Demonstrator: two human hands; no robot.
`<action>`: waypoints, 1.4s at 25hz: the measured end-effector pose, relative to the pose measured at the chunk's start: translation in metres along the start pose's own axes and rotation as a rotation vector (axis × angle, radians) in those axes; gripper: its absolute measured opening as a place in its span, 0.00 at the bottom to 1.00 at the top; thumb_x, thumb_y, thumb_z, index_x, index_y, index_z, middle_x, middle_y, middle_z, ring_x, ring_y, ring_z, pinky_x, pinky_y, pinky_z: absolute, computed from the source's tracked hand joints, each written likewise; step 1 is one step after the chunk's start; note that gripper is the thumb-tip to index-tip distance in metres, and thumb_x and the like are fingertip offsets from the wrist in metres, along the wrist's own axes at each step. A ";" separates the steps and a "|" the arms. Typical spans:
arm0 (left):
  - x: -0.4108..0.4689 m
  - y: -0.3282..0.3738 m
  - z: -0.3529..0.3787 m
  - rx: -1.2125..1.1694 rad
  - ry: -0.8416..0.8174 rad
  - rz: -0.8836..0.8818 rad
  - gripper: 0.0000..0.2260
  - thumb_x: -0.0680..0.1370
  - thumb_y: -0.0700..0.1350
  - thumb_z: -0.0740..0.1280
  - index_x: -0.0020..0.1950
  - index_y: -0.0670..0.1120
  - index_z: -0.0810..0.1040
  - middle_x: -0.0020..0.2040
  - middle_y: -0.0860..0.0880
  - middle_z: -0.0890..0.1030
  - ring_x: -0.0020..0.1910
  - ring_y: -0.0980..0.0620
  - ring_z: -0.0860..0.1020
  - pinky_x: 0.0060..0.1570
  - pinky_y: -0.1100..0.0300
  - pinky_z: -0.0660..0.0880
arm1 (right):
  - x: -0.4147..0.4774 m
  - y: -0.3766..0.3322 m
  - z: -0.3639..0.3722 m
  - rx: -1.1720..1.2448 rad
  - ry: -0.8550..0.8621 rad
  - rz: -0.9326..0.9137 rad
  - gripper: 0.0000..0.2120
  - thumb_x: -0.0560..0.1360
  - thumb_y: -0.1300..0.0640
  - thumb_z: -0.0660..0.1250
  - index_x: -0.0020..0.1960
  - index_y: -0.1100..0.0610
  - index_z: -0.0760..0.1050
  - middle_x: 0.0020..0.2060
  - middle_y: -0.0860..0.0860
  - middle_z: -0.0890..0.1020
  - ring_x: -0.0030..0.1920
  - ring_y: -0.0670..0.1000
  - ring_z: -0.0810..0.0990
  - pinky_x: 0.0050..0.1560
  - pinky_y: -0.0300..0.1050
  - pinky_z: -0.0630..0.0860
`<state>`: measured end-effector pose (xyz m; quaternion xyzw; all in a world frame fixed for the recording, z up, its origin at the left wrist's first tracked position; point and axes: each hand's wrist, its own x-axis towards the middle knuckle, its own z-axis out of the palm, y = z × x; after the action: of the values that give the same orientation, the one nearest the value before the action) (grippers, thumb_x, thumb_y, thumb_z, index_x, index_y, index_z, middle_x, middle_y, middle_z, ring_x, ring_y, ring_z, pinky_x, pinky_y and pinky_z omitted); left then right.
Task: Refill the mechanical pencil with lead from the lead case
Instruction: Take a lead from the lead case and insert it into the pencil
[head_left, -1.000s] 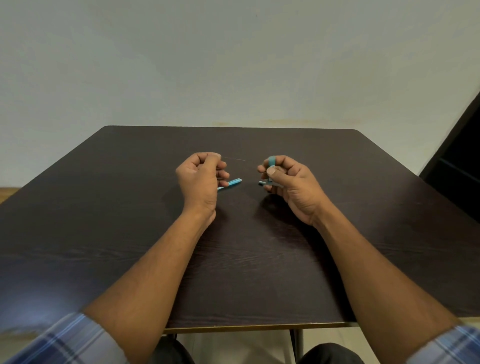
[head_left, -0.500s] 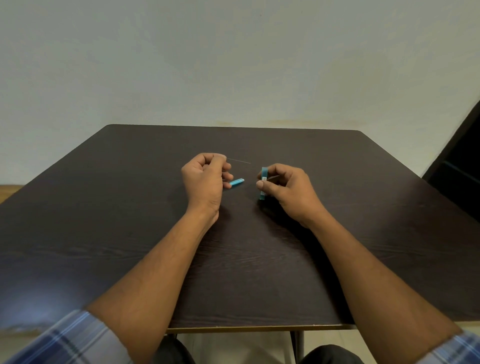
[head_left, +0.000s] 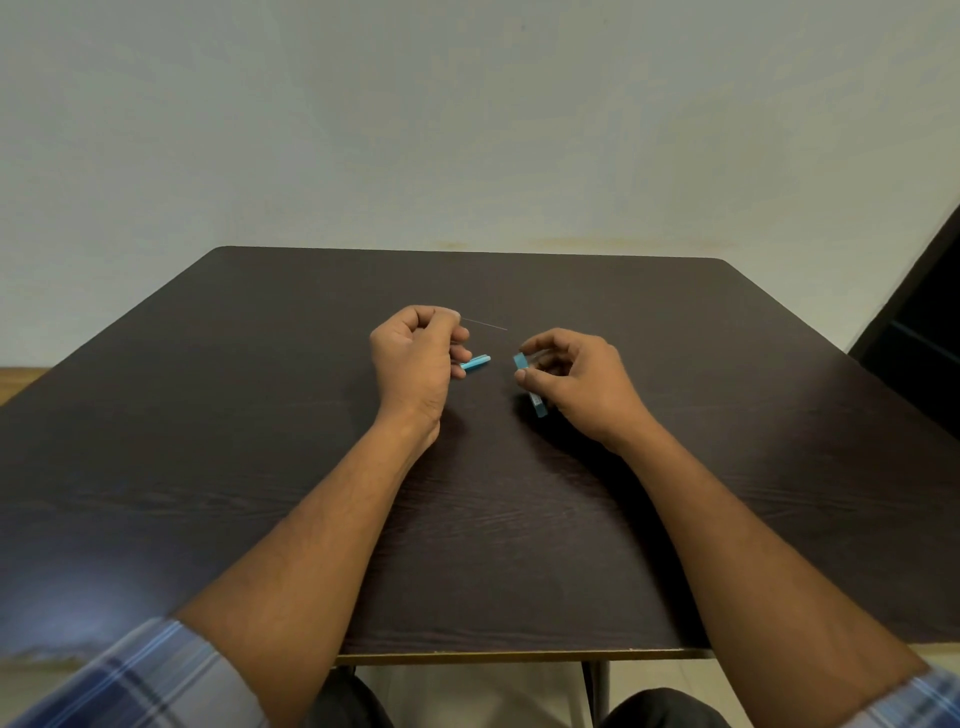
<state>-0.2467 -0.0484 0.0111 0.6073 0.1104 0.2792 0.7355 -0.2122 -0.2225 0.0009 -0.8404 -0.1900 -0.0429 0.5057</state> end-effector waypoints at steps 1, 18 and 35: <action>0.000 0.000 0.000 0.006 -0.004 -0.001 0.05 0.76 0.37 0.69 0.41 0.42 0.80 0.36 0.45 0.81 0.28 0.53 0.77 0.24 0.61 0.73 | 0.001 0.001 0.000 -0.025 0.012 0.006 0.10 0.73 0.58 0.77 0.53 0.52 0.82 0.41 0.48 0.84 0.40 0.43 0.82 0.39 0.33 0.76; -0.004 -0.001 0.001 -0.086 -0.170 -0.159 0.05 0.77 0.40 0.72 0.50 0.39 0.84 0.32 0.50 0.80 0.28 0.56 0.75 0.25 0.63 0.69 | -0.001 -0.004 0.005 0.056 0.162 -0.093 0.06 0.74 0.59 0.73 0.51 0.55 0.85 0.40 0.47 0.85 0.41 0.44 0.83 0.42 0.36 0.78; -0.013 -0.005 0.006 0.004 -0.427 -0.170 0.02 0.77 0.40 0.73 0.47 0.43 0.86 0.34 0.49 0.81 0.31 0.56 0.77 0.27 0.63 0.70 | 0.003 -0.005 0.003 0.717 0.077 0.040 0.05 0.74 0.59 0.75 0.50 0.58 0.86 0.38 0.52 0.83 0.33 0.45 0.75 0.30 0.38 0.71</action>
<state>-0.2529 -0.0611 0.0050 0.6425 0.0035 0.0814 0.7620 -0.2114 -0.2169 0.0041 -0.6108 -0.1574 0.0045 0.7760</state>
